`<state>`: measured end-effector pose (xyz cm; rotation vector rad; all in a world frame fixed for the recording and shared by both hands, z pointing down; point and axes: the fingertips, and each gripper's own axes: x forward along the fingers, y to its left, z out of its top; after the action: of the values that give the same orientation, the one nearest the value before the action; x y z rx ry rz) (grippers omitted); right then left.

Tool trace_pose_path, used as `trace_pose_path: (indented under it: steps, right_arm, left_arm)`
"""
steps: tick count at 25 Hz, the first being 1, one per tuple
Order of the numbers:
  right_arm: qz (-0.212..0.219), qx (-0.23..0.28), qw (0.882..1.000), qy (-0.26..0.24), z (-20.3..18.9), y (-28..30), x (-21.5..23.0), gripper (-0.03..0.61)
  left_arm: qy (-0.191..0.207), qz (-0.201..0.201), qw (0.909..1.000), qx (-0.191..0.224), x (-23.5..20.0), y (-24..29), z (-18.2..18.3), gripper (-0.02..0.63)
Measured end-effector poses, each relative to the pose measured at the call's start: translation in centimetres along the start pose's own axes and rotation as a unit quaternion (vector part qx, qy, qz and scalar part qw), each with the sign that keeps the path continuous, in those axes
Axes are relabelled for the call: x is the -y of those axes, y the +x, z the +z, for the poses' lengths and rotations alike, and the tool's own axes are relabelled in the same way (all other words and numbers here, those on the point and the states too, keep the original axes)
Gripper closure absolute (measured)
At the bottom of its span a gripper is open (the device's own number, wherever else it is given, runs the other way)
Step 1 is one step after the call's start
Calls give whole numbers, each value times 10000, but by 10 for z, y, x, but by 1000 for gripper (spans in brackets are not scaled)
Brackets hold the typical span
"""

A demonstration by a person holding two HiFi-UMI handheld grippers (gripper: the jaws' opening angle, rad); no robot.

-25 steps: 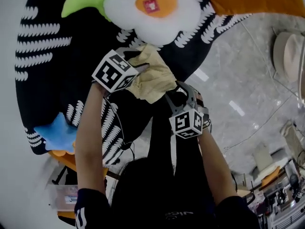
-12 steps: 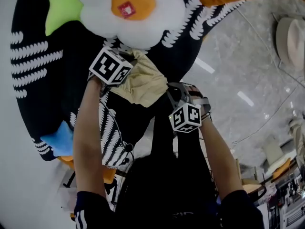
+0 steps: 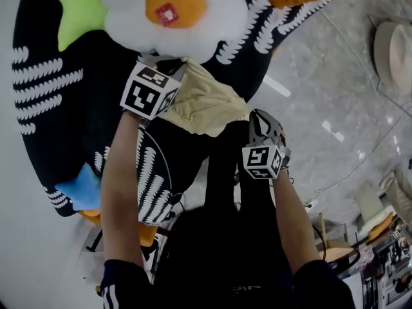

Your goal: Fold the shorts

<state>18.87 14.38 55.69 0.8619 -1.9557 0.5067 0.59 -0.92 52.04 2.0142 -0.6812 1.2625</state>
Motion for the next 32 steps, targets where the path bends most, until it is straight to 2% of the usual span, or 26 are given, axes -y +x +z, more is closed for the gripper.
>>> trace_pose_path:
  steps: [2,4,5,6,7,8,10,12,14,16,18,20,23,25,26,28,29,32]
  right_arm:
    - [-51,-343,9983,470,-22,6,14,552]
    - [329,-297,9933,1067,-22,0,16,549]
    - [694,-116,9868,1460,-13,-6,12,508]
    - [1109,122,9759,1876,1,-11,5,419]
    - [1496,365,9625,2233,16,-16,-1,358]
    - [1797,564,9504,2474,30,-20,-6,354]
    - [2065,684,9391,2660,48,-18,-12,361]
    - [2173,453,9338,2806,48,-5,-16,368]
    - [2468,201,9174,3115,45,4,-21,385]
    - [2864,176,8995,3294,48,-1,-27,386]
    - [3194,241,8901,3242,49,-14,-29,361]
    - [3267,293,8876,3233,45,-22,-22,305]
    - [3130,265,8889,3335,45,-15,-13,286]
    - [3191,61,8862,3359,49,-1,-19,296]
    - [3227,-109,8873,3292,50,6,-23,310]
    - [3144,-334,9012,2963,47,10,-29,500]
    - [3107,-320,9082,2787,46,7,-30,539]
    - [3311,13,9123,2408,51,-21,-28,542]
  left_arm:
    - [59,139,9999,33,-1,3,-2,589]
    - [21,65,9999,114,1,-4,-6,589]
    - [-21,1,9999,154,2,-9,-8,589]
    - [-62,-54,9998,182,3,-14,-9,589]
    - [-94,-90,9997,196,3,-17,-11,589]
    - [-114,-110,9997,201,3,-19,-13,589]
    - [-109,-130,9996,222,3,-21,-14,591]
    - [-83,-147,9995,281,5,-22,-12,591]
    - [-115,-156,9991,390,6,-24,-10,591]
    - [-181,-166,9984,517,6,-29,-7,592]
    - [-233,-187,9977,602,6,-30,-7,592]
    - [-216,-219,9975,633,7,-28,-6,592]
    - [-179,-239,9971,699,8,-29,-3,592]
    - [-217,-254,9964,775,9,-31,-2,592]
    - [-228,-258,9961,810,9,-32,-1,592]
    - [-232,-233,9956,882,9,-38,-3,592]
    - [-258,-202,9950,942,8,-42,-4,592]
    - [-606,-149,9884,1382,6,-61,-7,594]
